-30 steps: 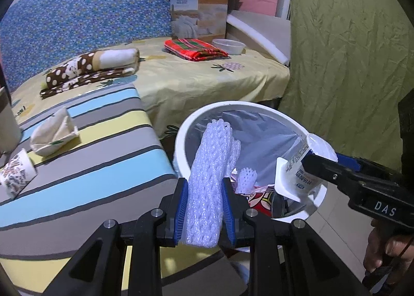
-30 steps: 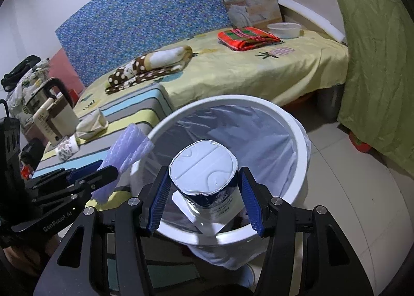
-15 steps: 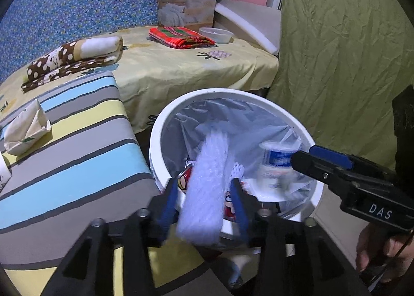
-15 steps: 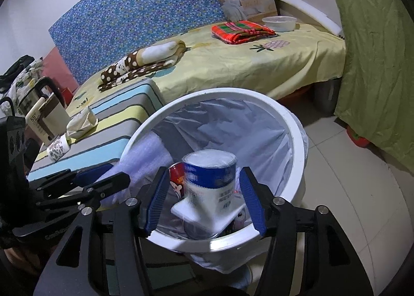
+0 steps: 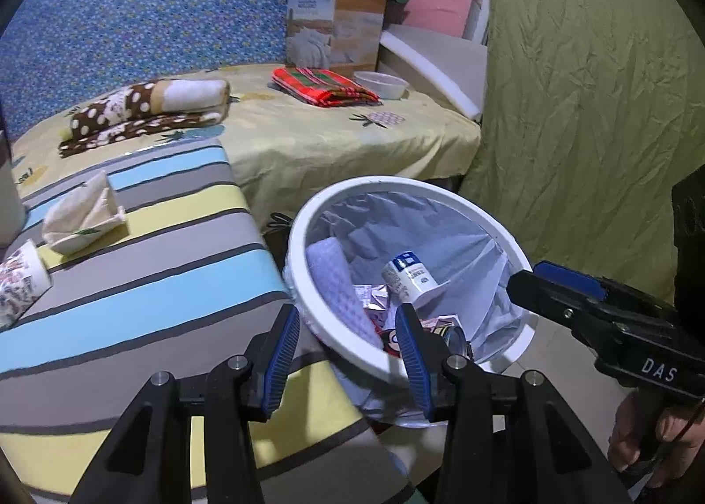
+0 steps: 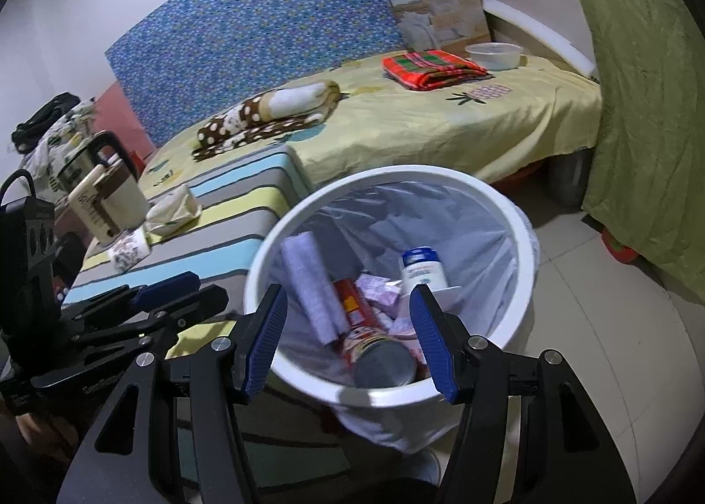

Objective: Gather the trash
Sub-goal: 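Carry the foam net and yogurt cup over the white bin and open both grippers, then move both tools back toward the paper cup and tissue on the table, then grasp the patterned paper cup with the left gripper while the right grasps the white tissue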

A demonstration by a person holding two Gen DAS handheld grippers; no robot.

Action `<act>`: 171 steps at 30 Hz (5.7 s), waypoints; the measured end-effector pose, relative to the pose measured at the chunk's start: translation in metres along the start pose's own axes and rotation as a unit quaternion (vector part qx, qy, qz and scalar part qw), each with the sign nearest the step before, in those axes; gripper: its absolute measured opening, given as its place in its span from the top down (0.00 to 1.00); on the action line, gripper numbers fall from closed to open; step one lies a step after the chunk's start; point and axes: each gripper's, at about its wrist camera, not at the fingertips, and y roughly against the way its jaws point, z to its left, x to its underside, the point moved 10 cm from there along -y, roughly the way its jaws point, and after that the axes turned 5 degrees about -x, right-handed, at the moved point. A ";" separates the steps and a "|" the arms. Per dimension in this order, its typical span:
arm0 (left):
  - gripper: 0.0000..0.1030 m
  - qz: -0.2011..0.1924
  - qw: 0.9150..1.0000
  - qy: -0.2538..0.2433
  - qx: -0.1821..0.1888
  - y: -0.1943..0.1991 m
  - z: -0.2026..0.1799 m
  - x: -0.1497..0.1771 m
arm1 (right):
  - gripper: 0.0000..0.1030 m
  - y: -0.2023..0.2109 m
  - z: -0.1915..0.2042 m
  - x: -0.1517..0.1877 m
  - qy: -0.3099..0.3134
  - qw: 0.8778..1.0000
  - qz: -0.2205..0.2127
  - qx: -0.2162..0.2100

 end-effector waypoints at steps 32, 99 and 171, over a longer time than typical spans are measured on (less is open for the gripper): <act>0.56 -0.051 0.991 0.074 -0.100 0.111 0.096 0.044 | 0.42 0.009 0.116 0.023 0.100 0.993 0.006 -0.065; 0.52 -0.015 0.978 0.130 -0.165 0.027 0.339 -0.018 | 0.46 -0.114 0.180 -0.016 0.111 0.986 0.077 -0.100; 0.46 -0.035 0.972 0.157 -0.173 0.065 0.310 0.020 | 0.95 -0.178 0.172 -0.044 -0.050 0.983 0.100 -0.147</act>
